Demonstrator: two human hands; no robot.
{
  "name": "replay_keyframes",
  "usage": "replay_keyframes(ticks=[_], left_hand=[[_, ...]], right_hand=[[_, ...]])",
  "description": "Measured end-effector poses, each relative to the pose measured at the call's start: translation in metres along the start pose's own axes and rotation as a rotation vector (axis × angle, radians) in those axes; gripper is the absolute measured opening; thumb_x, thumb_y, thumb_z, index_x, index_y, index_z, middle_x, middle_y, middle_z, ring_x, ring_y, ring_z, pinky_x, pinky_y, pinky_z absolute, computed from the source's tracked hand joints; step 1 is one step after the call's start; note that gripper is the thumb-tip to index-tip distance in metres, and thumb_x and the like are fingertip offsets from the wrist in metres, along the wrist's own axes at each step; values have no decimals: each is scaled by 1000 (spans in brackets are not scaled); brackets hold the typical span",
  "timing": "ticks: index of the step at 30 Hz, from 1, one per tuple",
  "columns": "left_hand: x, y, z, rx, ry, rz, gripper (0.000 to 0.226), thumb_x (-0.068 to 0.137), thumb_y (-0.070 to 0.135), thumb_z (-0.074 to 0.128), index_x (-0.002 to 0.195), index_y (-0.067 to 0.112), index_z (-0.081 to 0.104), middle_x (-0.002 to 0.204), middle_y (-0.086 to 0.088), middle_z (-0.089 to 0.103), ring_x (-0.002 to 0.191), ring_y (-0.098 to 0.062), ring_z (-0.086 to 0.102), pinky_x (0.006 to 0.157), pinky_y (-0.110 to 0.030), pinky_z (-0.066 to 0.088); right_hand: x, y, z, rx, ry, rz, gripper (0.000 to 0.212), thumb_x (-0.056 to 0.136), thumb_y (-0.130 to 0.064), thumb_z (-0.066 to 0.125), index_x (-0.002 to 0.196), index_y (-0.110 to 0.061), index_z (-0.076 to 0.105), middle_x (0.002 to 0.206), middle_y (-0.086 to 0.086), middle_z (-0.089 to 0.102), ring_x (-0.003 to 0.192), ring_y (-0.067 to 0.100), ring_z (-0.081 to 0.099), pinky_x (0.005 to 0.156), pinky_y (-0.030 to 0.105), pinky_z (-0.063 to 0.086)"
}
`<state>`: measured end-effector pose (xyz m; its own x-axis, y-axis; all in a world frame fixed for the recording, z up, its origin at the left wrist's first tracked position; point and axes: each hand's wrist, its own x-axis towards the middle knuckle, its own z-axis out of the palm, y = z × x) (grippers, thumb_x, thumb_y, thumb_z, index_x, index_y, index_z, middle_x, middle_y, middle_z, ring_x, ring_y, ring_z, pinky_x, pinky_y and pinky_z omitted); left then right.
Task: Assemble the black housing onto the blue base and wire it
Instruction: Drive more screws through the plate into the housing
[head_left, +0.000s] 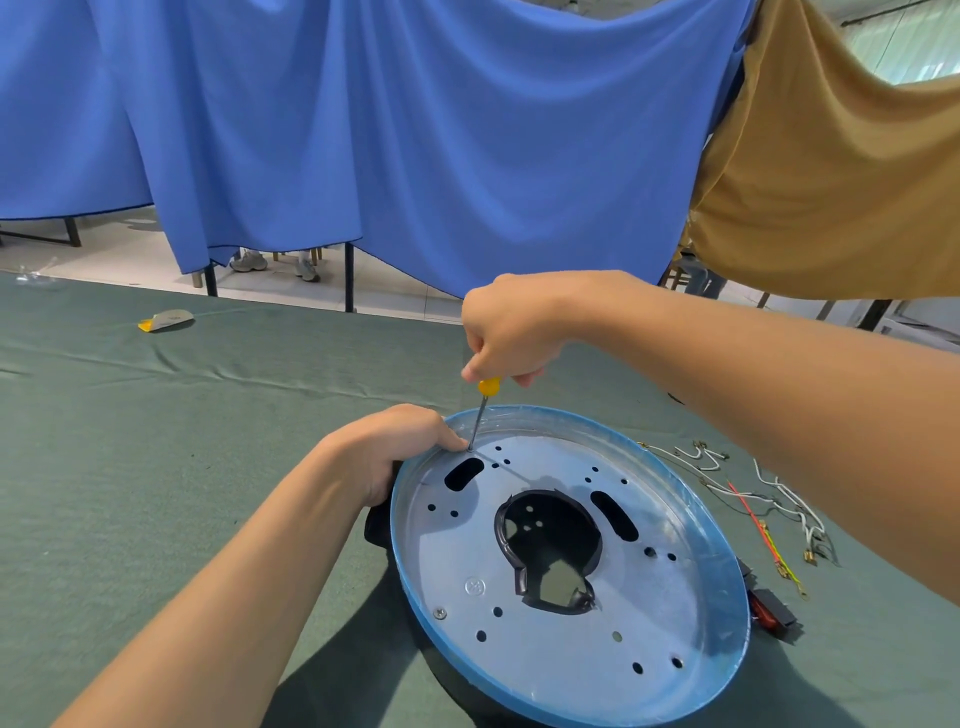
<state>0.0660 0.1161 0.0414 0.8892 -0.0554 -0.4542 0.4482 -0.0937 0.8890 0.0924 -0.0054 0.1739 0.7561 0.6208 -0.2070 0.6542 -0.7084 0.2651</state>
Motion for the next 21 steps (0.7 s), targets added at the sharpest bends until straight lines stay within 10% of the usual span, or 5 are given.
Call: replay_keyframes(ticks=[10, 21], left_hand=[[4, -1, 3, -10, 65, 31, 29, 90, 9, 62, 116, -3, 64, 83, -21, 70, 55, -30, 64, 53, -33, 53], [-1, -2, 1, -28, -19, 16, 29, 92, 7, 58, 118, -2, 64, 91, -22, 71, 63, -31, 66, 59, -35, 56]], right_hand=[[-20, 13, 9, 70, 136, -142, 15, 84, -25, 70, 77, -31, 59, 85, -7, 63, 85, 19, 62, 66, 34, 53], [-20, 14, 14, 127, 155, -141, 5, 87, -22, 69, 83, -23, 72, 58, -7, 63, 69, 13, 65, 46, 20, 40]])
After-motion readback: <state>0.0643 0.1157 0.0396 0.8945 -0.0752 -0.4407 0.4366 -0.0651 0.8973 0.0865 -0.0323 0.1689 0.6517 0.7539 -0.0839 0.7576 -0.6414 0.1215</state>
